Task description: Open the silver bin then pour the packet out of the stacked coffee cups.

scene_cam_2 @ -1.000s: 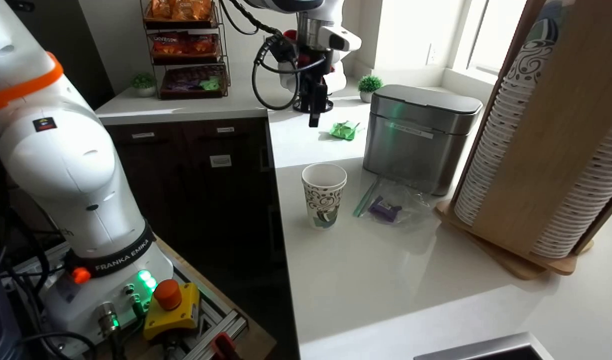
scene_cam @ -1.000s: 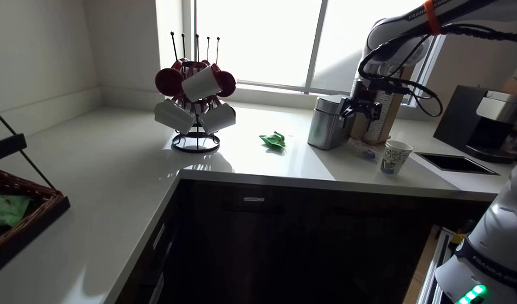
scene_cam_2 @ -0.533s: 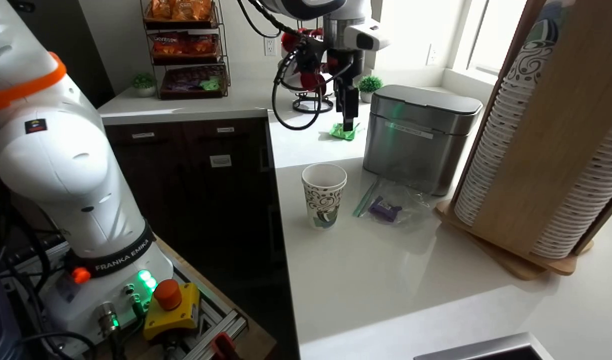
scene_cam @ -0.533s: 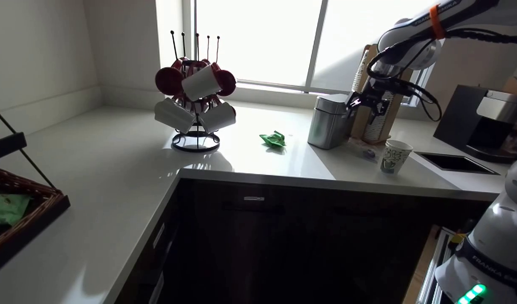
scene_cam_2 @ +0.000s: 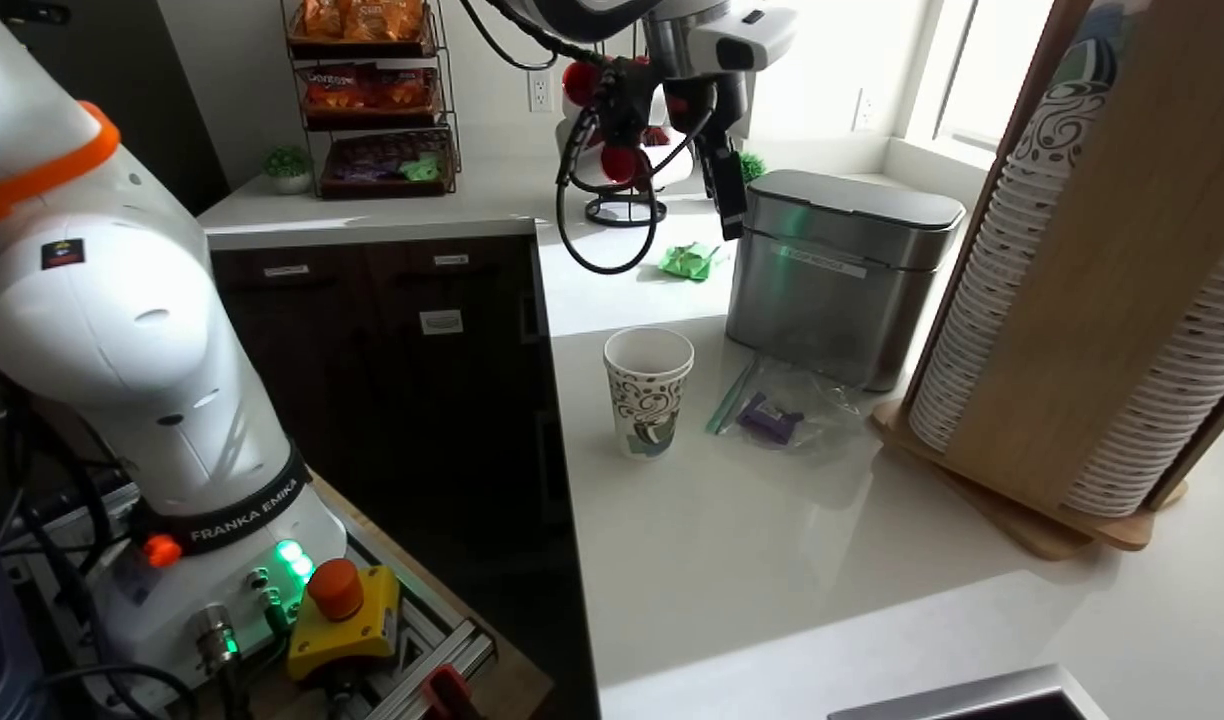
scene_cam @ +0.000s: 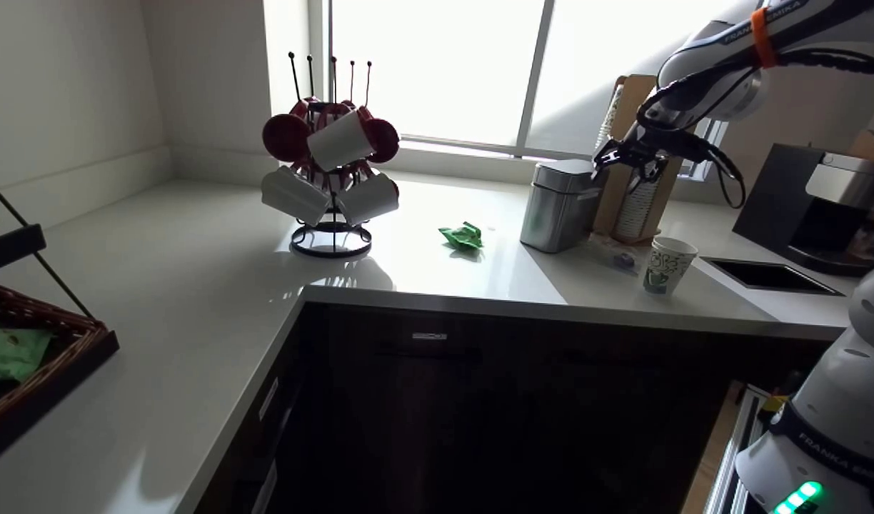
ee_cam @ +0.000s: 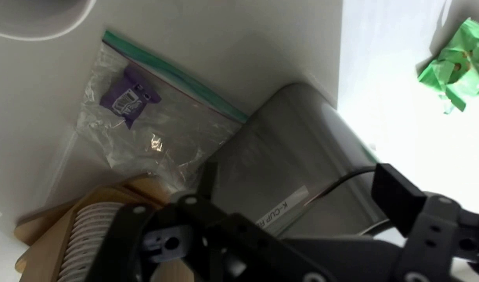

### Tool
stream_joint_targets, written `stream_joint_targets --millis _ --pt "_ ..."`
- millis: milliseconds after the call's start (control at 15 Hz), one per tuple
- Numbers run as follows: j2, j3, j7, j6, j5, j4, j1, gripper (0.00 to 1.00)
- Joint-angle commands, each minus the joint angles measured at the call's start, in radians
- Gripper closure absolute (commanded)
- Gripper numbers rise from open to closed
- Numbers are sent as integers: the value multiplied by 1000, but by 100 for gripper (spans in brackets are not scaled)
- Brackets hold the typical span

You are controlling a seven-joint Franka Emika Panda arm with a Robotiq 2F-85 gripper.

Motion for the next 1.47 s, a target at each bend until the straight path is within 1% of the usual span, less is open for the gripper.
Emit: stream_joint_targets --millis 0,133,200,267,533,667,733,933,1400 --pt "-61 4 27 88 -3 -72 -32 0" --pt "-64 0 32 117 11 -80 -45 0" --pt "-62 -5 44 104 33 -74 -48 0" --pt "-38 1 13 81 14 -43 -43 0" --pt "-41 -4 21 81 26 -44 -50 0" --pt "-7 15 74 126 5 -31 -68 0" --pt "14 -3 62 136 49 -12 -50 0" --pt "55 -29 41 196 127 21 -26 0" --pt "148 -64 -17 276 287 98 25 0"
